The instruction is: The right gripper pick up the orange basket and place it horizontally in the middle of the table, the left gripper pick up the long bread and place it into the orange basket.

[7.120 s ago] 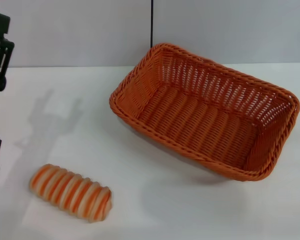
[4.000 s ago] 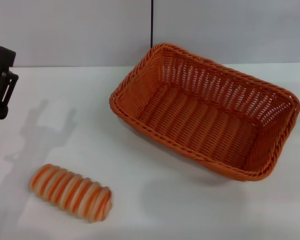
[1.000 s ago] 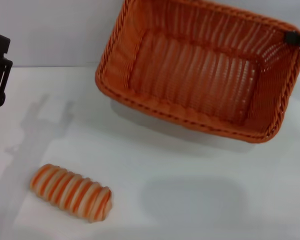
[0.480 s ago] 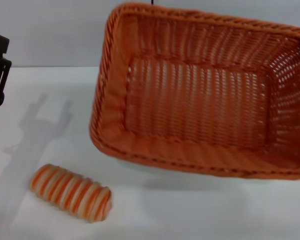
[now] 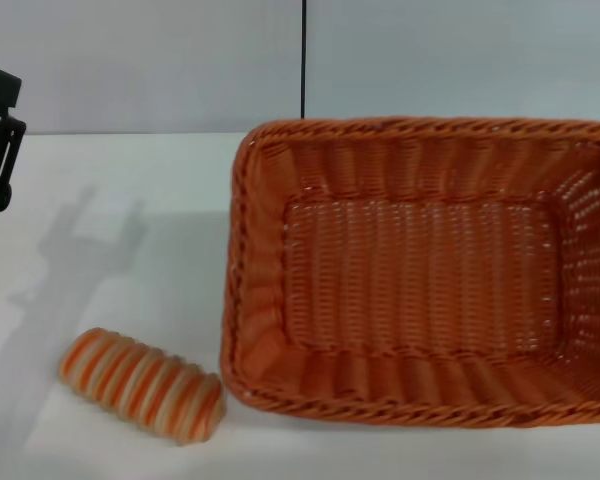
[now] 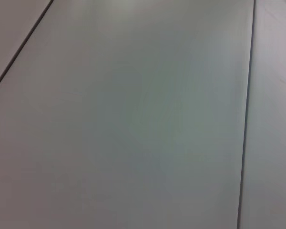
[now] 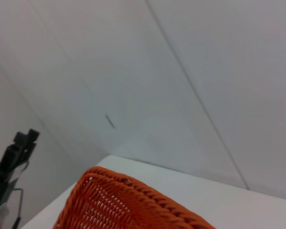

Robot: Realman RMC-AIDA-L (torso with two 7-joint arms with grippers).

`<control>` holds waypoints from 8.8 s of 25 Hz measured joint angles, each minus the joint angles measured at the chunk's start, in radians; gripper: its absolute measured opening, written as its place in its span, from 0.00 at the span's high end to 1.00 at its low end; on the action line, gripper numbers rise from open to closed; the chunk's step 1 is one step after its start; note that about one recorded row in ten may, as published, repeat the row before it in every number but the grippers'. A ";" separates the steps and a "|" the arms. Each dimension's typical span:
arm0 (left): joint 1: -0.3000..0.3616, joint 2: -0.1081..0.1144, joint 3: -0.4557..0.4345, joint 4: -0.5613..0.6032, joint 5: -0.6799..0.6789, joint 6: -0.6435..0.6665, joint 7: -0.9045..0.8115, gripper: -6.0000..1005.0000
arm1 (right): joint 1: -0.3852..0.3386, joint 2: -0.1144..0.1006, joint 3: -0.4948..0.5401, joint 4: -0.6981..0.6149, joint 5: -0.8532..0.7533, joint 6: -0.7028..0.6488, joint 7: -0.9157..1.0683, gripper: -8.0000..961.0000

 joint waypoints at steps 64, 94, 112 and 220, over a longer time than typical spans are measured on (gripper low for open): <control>-0.095 0.088 0.474 0.775 0.011 -0.028 -0.805 0.30 | -0.221 0.189 0.277 0.325 0.451 0.052 -0.806 0.34; 0.043 0.071 0.616 1.017 0.312 -0.074 -0.994 0.31 | -0.247 0.194 0.325 0.382 0.455 0.057 -0.846 0.34; 0.053 0.053 0.623 0.942 0.431 -0.205 -0.939 0.31 | -0.242 0.206 0.382 0.394 0.468 0.048 -0.843 0.34; -0.264 0.002 0.753 0.476 -0.182 -0.231 -0.633 0.48 | -0.194 0.207 0.403 0.443 0.471 0.127 -0.851 0.34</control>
